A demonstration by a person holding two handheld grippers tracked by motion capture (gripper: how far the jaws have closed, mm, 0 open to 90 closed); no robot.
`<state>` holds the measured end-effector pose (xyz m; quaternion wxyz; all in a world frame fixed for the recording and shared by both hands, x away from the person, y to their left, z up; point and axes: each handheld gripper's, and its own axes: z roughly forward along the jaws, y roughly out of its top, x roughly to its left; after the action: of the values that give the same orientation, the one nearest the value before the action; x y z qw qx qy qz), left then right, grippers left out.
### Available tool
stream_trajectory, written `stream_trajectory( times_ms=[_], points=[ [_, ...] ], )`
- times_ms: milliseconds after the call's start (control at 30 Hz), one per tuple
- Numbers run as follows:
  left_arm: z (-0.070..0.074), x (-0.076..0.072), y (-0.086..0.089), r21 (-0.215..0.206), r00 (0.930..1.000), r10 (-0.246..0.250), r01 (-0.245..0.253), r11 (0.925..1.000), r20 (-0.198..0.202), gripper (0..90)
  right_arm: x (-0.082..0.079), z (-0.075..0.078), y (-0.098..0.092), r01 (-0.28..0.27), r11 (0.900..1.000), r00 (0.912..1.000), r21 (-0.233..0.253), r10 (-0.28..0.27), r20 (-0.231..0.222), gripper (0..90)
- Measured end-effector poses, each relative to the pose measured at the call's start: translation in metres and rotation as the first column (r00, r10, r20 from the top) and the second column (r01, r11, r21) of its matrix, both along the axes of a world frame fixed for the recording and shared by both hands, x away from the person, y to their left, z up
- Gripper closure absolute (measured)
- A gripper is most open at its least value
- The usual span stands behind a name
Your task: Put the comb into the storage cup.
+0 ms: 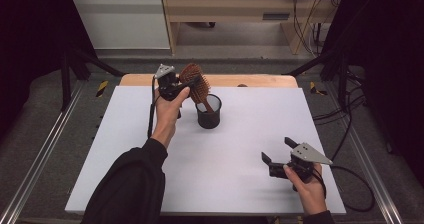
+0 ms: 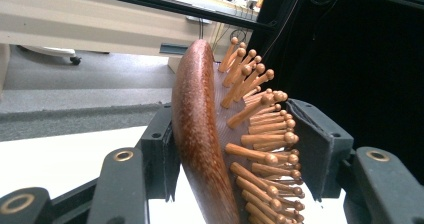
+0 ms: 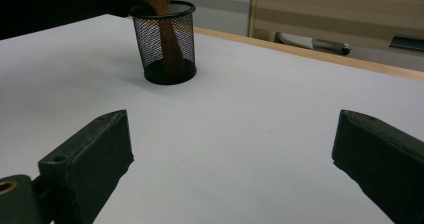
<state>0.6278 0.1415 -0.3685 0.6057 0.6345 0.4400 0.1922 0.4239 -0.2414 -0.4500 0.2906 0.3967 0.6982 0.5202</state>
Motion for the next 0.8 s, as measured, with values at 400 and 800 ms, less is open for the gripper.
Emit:
stream_trajectory(
  times_ms=[400, 800],
  points=[
    [-0.0031, 0.0015, 0.0042, -0.008, 0.9999, 0.011, -0.011, 0.9999, -0.010, 41.7, 0.0002, -0.0002, 0.0003, -0.001, 1.000, 1.0000, -0.004, 0.001, -0.001, 2.9],
    [-0.0036, 0.0011, 0.0041, 0.008, 0.9997, 0.026, -0.026, 0.9996, -0.004, 40.7, 0.0001, 0.0000, -0.0001, 0.001, 1.000, 1.0000, 0.000, -0.001, 0.000, 2.9]
  ],
)
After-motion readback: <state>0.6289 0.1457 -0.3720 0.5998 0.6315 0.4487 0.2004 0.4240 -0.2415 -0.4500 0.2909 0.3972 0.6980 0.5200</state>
